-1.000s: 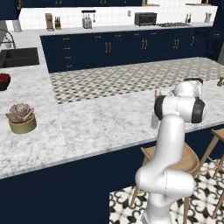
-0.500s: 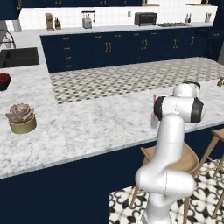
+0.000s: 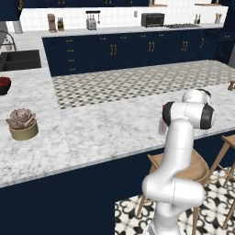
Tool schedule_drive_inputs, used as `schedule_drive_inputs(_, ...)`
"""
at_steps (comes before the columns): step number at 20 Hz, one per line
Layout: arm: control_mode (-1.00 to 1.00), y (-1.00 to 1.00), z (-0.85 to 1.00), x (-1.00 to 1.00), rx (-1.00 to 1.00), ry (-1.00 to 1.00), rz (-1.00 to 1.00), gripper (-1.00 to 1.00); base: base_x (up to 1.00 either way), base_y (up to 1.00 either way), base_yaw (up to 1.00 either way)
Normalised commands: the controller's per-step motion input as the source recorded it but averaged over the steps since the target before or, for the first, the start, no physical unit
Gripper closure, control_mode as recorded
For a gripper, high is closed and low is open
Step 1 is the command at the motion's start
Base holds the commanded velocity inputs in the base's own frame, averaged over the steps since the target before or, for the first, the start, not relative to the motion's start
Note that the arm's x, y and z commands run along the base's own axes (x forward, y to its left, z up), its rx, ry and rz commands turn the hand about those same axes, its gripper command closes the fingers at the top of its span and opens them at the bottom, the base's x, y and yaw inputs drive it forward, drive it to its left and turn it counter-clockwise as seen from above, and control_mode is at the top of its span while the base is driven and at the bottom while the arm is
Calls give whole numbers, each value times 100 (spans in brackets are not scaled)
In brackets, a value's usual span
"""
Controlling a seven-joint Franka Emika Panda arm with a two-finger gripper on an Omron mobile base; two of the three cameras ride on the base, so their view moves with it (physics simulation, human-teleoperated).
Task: Take a straw from the drawer in front and place it inside the glass cup on the dining counter.
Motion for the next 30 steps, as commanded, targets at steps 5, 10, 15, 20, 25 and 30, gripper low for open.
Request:
schedule_drive_inputs(5, -100, -2, -2, -6, 0, 0, 0, -100, 0, 0, 0)
schedule_drive_inputs(10, -100, 0, 0, 0, 0, 0, 0, -100, 0, 0, 0)
schedule_drive_inputs(15, -100, -5, 26, -18, 0, -5, -1, -100, 0, 0, 0)
schedule_drive_inputs(20, -100, -20, 28, -42, -3, 0, -9, -100, 0, 0, 0)
schedule_drive_inputs(25, -100, -6, 68, -94, -11, -2, -7, -100, 0, 0, 0)
schedule_drive_inputs(30, -100, 45, 89, -83, -28, -2, -4, -100, 0, 0, 0)
